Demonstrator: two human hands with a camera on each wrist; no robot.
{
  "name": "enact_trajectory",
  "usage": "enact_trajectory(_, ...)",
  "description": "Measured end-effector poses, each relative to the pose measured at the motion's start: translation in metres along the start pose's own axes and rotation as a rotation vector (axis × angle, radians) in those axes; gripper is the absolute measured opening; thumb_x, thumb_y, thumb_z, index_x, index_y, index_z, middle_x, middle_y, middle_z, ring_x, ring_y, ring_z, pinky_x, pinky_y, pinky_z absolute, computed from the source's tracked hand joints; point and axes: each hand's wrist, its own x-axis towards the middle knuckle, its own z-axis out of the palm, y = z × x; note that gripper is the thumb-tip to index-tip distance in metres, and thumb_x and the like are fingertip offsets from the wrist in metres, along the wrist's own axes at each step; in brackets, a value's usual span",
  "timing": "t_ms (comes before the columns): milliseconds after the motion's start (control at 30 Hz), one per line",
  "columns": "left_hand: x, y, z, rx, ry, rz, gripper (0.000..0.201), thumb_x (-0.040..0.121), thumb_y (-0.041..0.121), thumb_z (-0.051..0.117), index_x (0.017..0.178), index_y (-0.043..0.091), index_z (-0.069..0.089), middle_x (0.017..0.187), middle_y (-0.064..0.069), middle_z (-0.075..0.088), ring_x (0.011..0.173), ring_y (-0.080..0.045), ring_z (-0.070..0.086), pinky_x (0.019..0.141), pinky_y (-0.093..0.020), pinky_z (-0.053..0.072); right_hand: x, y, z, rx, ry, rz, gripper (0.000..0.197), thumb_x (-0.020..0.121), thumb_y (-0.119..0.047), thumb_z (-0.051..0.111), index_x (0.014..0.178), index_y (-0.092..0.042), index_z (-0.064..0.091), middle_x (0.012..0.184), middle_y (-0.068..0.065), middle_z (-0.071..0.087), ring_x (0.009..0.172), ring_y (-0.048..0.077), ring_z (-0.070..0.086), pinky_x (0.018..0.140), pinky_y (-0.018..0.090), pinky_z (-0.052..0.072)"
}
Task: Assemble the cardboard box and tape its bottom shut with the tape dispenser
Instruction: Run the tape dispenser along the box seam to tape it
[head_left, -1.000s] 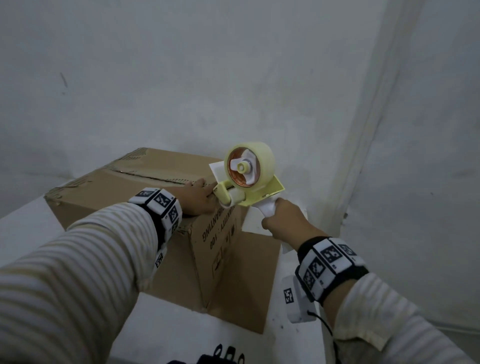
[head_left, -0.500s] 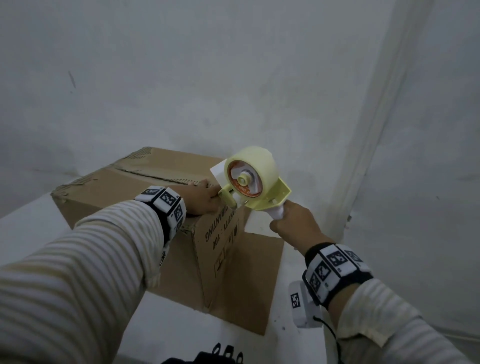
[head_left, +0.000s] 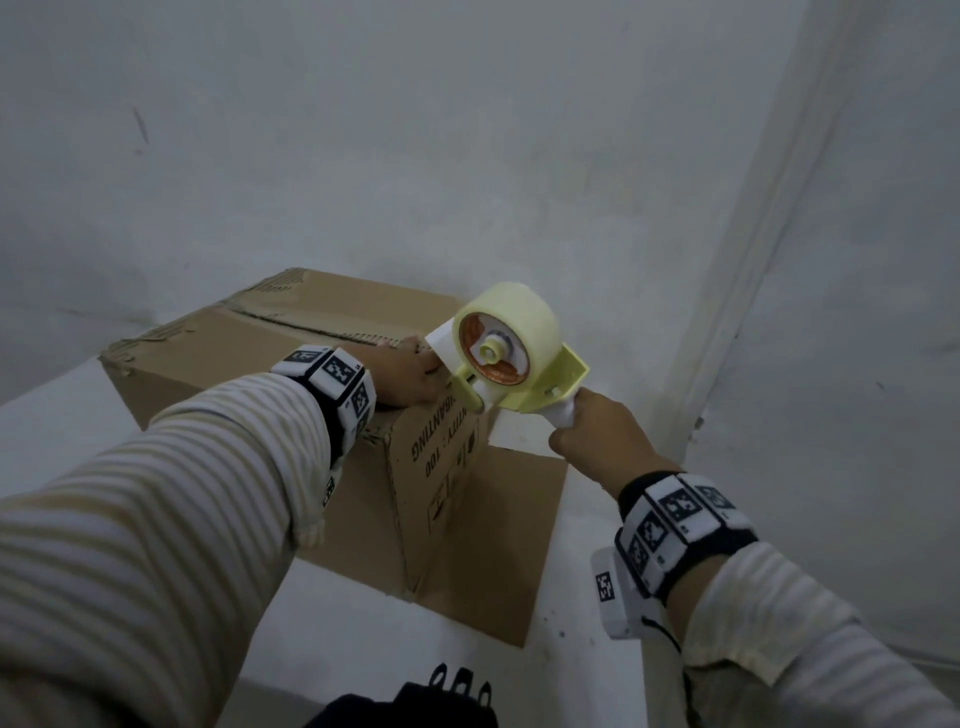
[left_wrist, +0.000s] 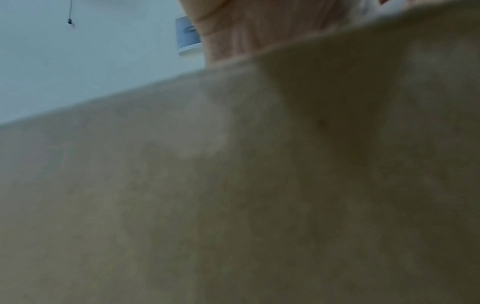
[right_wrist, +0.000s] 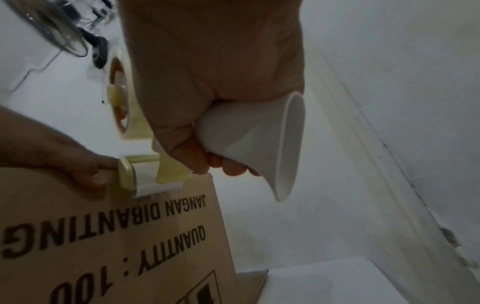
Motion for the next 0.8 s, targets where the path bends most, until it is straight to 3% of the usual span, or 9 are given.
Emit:
enact_trajectory(67,0.001,-0.001,0.0,0.033,-0.005,0.014,0.082,0.075,0.065,0.015,0.15,0.032,0.007,0.161,-0.005,-0.005,0.146,-0.04,-0.001,0.116,-0.058,0.012,0.001,-0.001,0.007,0.034,-0.02,0.0,0.01,0.077,-0.004,0.051,0.083,-0.01,0.046,0.064,-0.001,0.042,0.072,0.026,0.049,0.046,0.021,0.028)
enact_trajectory(167,-0.007,0.004,0.001,-0.021,0.054,0.007,0.062,0.093,0.051,0.022,0.15,0.033,0.005,0.159,-0.014,0.002,0.146,-0.041,0.004,0.117,-0.057,0.009,0.002,-0.004,0.013,0.157,-0.043,0.07,0.013,0.075,-0.004,0.053,0.086,-0.009,0.049,0.069,0.002,0.049,0.075,0.029,0.057,0.056,0.023,0.04)
enact_trajectory(300,-0.013,0.009,-0.001,-0.074,0.066,-0.005,0.055,0.099,0.04,0.026,0.148,0.044,0.001,0.158,-0.017,0.007,0.144,-0.046,0.008,0.116,-0.056,0.014,0.004,0.002,0.015,0.215,-0.086,0.175,0.015,0.078,-0.005,0.056,0.09,-0.01,0.048,0.068,0.005,0.052,0.074,0.029,0.058,0.053,0.022,0.039)
enact_trajectory(433,-0.017,0.01,-0.003,-0.089,0.044,-0.002,0.047,0.096,0.038,0.029,0.141,0.051,0.022,0.151,-0.01,0.021,0.138,-0.047,0.023,0.111,-0.055,0.028,0.004,0.008,0.013,0.194,-0.096,0.251,0.013,0.081,-0.006,0.056,0.076,-0.01,0.045,0.08,0.013,0.058,0.075,0.028,0.058,0.052,0.024,0.04)
enact_trajectory(533,-0.021,0.016,-0.008,-0.07,0.047,0.027,0.04,0.094,0.034,0.031,0.132,0.042,0.041,0.141,-0.009,0.033,0.123,-0.037,0.047,0.106,-0.047,0.039,0.008,0.0,0.006,0.195,-0.028,0.247,0.015,0.08,-0.008,0.058,0.084,-0.01,0.043,0.083,0.014,0.059,0.075,0.029,0.059,0.051,0.025,0.038)
enact_trajectory(600,-0.021,0.019,-0.01,-0.046,0.052,0.025,0.038,0.095,0.028,0.033,0.128,0.035,0.049,0.141,-0.01,0.033,0.113,-0.033,0.054,0.102,-0.042,0.043,0.011,-0.01,-0.004,0.198,0.012,0.227,0.017,0.08,-0.01,0.058,0.087,-0.012,0.043,0.079,0.01,0.057,0.081,0.031,0.062,0.052,0.026,0.04)
enact_trajectory(700,-0.02,0.02,-0.009,-0.016,-0.008,0.003,0.038,0.099,0.027,0.033,0.133,0.021,0.05,0.148,-0.01,0.03,0.114,-0.026,0.053,0.1,-0.032,0.039,0.014,-0.025,-0.021,0.206,0.051,0.184,0.018,0.081,-0.009,0.056,0.074,-0.012,0.041,0.078,0.012,0.057,0.086,0.035,0.064,0.053,0.027,0.039)
enact_trajectory(800,-0.032,0.021,-0.028,-0.14,-0.031,0.024,0.038,0.099,0.029,0.041,0.131,0.013,0.054,0.139,-0.006,0.05,0.11,-0.017,0.051,0.095,-0.029,0.039,0.021,-0.042,-0.037,0.291,0.075,0.156,0.014,0.079,-0.011,0.059,0.085,-0.007,0.047,0.086,0.015,0.061,0.088,0.036,0.065,0.063,0.03,0.044)
